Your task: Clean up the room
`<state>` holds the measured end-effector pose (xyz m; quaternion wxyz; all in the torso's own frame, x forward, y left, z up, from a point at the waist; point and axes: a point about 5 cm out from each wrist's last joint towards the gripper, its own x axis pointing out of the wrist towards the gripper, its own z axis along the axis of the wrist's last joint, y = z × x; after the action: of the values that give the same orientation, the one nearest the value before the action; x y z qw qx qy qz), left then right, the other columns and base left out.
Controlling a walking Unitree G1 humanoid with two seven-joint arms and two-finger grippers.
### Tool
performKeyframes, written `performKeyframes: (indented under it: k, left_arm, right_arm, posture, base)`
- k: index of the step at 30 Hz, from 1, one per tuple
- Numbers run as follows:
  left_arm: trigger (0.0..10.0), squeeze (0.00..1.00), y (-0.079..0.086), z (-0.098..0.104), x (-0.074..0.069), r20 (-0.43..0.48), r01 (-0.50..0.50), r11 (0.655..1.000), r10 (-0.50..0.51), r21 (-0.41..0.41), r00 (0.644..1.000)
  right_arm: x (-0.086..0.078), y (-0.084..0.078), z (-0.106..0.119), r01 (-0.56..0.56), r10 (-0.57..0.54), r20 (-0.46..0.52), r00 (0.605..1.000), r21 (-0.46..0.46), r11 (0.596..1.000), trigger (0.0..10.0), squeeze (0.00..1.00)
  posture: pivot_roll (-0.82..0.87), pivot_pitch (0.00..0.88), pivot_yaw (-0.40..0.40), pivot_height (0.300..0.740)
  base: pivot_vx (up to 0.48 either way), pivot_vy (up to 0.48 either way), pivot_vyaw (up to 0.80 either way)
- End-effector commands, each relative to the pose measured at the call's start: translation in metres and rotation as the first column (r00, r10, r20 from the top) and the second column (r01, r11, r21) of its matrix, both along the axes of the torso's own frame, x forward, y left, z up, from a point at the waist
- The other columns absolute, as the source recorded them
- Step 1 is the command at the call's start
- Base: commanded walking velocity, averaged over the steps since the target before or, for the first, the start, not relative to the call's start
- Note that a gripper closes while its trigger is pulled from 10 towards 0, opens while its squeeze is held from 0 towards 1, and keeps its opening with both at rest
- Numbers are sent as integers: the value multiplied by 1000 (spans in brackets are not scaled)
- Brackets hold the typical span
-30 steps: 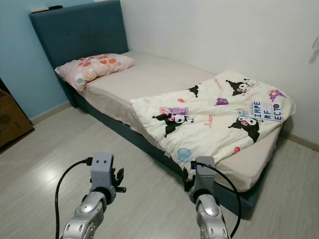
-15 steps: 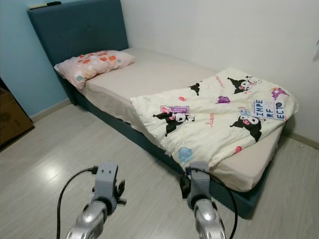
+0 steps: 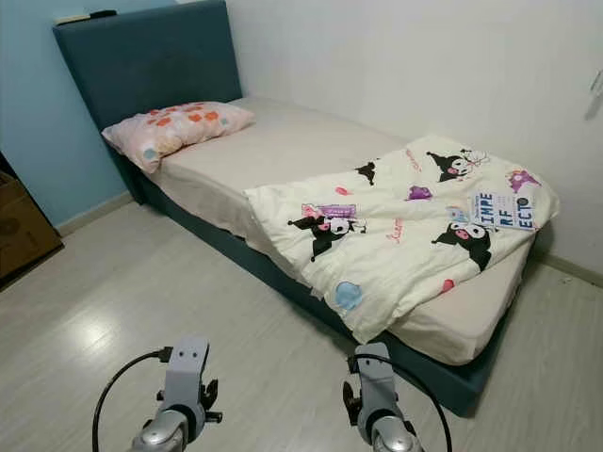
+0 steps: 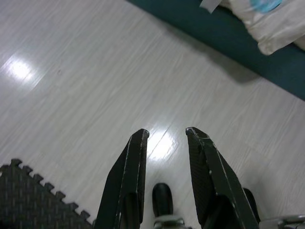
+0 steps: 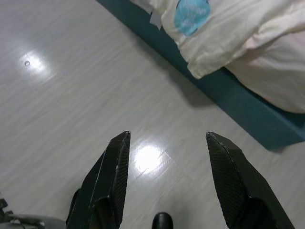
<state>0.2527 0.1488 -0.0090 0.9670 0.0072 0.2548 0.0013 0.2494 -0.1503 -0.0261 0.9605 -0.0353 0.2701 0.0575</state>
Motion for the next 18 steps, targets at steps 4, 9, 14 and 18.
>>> performKeyframes:
  k: [4,9,14,18]
  left_arm:
    - [10000,0,-1,1,2,14,-3,1000,3,-15,1000]
    - [10000,0,-3,2,3,17,-2,1000,2,-17,1000]
    - [10000,0,-4,4,3,27,-7,1000,8,-24,1000]
    - [10000,0,-4,5,4,35,-17,999,18,-36,999]
  right_arm:
    - [3,5,2,-5,5,18,1000,15,1000,10000,0]
    - [5,6,5,-5,5,33,999,22,1000,10000,0]
    - [8,6,7,-4,3,45,999,25,1000,10000,0]
    - [9,5,9,-4,3,55,999,27,1000,10000,0]
  posture:
    - [-24,42,10,740]
    - [-25,44,10,740]
    - [-27,51,5,740]
    - [-28,53,4,740]
  base:
    - [0,-234,0]
    - [0,-480,0]
    - [0,-480,0]
    - [0,-480,0]
